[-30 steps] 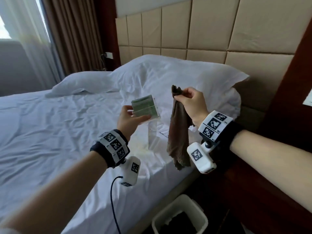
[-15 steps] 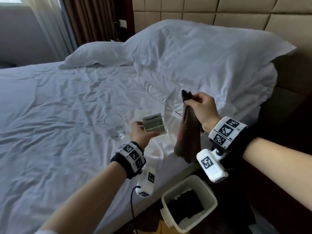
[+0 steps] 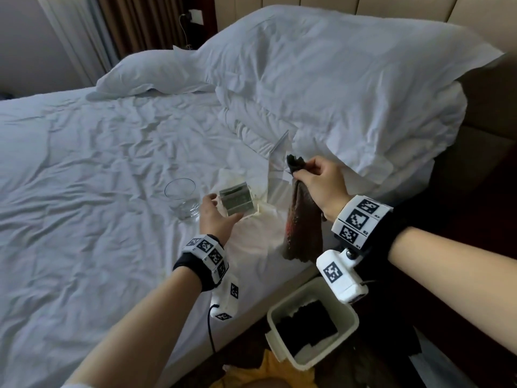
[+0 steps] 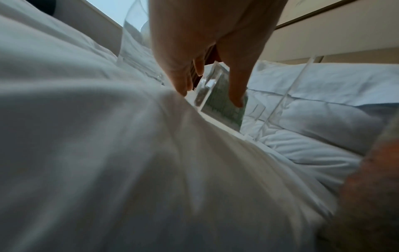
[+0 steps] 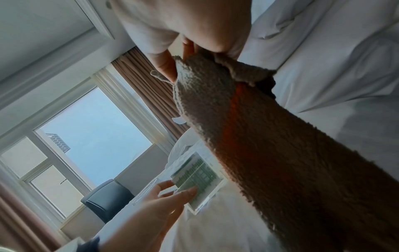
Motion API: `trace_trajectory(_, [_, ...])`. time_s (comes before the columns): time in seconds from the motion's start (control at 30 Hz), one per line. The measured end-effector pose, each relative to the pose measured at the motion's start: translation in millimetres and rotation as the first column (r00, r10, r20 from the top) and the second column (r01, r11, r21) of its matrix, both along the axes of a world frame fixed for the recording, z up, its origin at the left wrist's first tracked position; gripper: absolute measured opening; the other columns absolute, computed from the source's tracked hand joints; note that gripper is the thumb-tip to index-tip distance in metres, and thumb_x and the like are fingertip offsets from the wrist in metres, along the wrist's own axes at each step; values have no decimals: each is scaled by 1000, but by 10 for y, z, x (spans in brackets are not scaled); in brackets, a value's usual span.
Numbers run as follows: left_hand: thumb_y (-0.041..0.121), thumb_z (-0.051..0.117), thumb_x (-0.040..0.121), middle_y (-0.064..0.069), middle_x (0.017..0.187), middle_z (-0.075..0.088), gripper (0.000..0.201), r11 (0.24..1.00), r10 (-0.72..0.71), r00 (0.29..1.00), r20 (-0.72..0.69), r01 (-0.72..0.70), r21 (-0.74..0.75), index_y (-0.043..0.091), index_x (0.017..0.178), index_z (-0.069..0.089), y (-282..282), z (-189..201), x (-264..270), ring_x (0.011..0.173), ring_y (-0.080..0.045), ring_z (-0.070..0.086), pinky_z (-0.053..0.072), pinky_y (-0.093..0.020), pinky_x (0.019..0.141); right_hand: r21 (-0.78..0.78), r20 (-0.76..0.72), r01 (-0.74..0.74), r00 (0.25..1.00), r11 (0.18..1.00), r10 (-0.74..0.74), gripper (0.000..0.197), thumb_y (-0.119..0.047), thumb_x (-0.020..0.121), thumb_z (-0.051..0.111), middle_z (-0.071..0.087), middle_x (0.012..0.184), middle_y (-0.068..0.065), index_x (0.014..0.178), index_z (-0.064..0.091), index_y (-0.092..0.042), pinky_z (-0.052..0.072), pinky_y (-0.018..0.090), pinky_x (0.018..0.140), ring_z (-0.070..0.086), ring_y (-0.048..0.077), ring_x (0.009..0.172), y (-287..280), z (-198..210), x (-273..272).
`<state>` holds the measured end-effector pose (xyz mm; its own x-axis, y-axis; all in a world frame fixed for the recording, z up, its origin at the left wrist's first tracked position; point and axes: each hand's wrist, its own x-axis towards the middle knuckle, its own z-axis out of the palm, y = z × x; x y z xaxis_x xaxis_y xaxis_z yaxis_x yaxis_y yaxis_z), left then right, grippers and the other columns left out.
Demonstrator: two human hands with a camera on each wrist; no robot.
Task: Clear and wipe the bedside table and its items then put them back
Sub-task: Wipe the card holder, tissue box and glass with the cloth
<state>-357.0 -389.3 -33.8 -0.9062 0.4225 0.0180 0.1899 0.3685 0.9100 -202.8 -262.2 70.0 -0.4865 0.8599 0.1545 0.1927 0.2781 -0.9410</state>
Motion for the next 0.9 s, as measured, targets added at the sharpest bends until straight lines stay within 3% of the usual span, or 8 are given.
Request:
trace_trajectory(0.1, [19,74,77,-7,108,61,45,1000,7,1000,-20,-7,8,11,115,53,-157,56,-28,102,-22,60,49,-37,92,14,33,-9,999,1000,8,25,-13,80,67,60,74,-2,64,52,-25,43,28,77,56,16,81,-25,46,-61])
trace_trajectory(0.2, [25,70,81,-1,86,62,23,992,117,990,-77,-113,54,17,96,55,-379,175,-120,86,-25,64,53,-41,85,40,89,-26,996,999,22,8,-14,80,66,63,81,5,74,61,-13,44,29,77,57,18,82,-80,82,-132])
trace_trajectory(0.27, [27,71,79,-2,90,57,31,968,245,960,-134,-235,83,14,99,52,-515,250,-195,89,-25,60,50,-39,86,51,115,-23,993,998,16,15,-16,80,65,66,88,9,87,66,-3,46,32,80,59,21,85,-111,94,-174])
trace_trajectory(0.33, [29,76,74,-7,112,51,54,947,318,937,-144,-305,102,13,116,47,-592,259,-313,106,-23,54,45,-35,94,50,133,-18,991,999,11,20,-17,80,64,67,92,11,93,66,-2,48,35,83,61,24,89,-125,95,-220])
trace_trajectory(0.4, [29,82,68,-7,135,38,83,954,298,950,-91,-293,65,16,135,35,-609,210,-463,125,-21,40,36,-36,108,44,141,-17,990,999,11,20,-18,81,63,67,93,11,93,67,-2,49,35,84,61,24,90,-147,94,-252])
trace_trajectory(0.5, [25,86,62,-8,148,27,108,980,177,984,35,-179,85,19,146,19,-525,112,-668,136,-22,32,29,-41,114,62,156,-18,988,998,8,21,-18,80,64,69,94,11,93,67,-2,50,38,87,62,25,92,-151,77,-294])
trace_trajectory(0.67, [15,85,62,-8,138,41,97,987,128,975,179,-143,73,19,139,26,-381,-38,-829,126,-26,46,41,-43,106,84,160,-28,987,996,15,21,-19,79,64,69,92,11,90,68,-3,50,40,89,62,26,92,-103,49,-317])
trace_trajectory(0.9, [11,83,66,-9,125,50,79,975,182,966,183,-202,97,9,130,38,-423,207,-826,102,-20,52,51,-43,91,103,169,-62,985,993,44,18,-17,80,64,68,87,13,87,66,-2,50,40,85,62,29,89,-57,188,-334])
